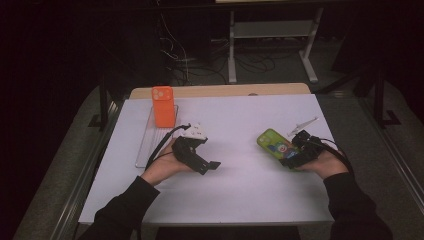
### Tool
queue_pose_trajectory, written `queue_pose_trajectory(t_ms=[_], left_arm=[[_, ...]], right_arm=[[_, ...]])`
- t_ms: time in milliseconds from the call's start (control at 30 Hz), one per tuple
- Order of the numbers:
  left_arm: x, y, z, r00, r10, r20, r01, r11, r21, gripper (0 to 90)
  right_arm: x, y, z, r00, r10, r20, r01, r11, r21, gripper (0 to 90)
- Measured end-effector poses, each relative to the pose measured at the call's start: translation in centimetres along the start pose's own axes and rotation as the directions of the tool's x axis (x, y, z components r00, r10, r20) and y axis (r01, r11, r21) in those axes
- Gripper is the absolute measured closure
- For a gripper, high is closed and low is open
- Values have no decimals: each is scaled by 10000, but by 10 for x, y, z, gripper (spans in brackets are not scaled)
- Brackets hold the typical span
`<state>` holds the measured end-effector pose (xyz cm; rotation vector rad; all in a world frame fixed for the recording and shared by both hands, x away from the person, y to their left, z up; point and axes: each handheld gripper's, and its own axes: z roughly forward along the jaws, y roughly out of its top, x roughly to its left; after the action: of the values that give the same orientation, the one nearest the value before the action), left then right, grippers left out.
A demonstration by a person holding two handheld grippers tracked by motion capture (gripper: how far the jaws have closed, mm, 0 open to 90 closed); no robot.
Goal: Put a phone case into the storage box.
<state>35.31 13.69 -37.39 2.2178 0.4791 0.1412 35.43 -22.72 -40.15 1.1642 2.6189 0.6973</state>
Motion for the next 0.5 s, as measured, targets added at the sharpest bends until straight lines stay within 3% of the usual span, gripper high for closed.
queue_pose_trajectory(t_ms=[67,267,333,400,500], left_arm=[[5,4,-3,9997,229,118,-229,9997,-1,0],[8,14,-4,9959,778,463,-777,9970,-27,0],[7,18,-5,9939,942,569,-935,9955,-148,0],[6,22,-7,9908,1175,668,-1166,9930,-179,0],[5,29,-9,9840,1637,706,-1636,9865,-75,0]], right_arm=[[4,6,-1,9975,-660,-232,658,9978,-81,154],[18,24,-2,9792,-1789,-957,1789,9838,-85,154],[23,32,-1,9630,-2465,-1088,2460,9691,-177,154],[29,37,-1,9538,-2731,-1249,2722,9619,-247,154],[37,46,-1,9305,-3322,-1542,3301,9431,-395,154]])
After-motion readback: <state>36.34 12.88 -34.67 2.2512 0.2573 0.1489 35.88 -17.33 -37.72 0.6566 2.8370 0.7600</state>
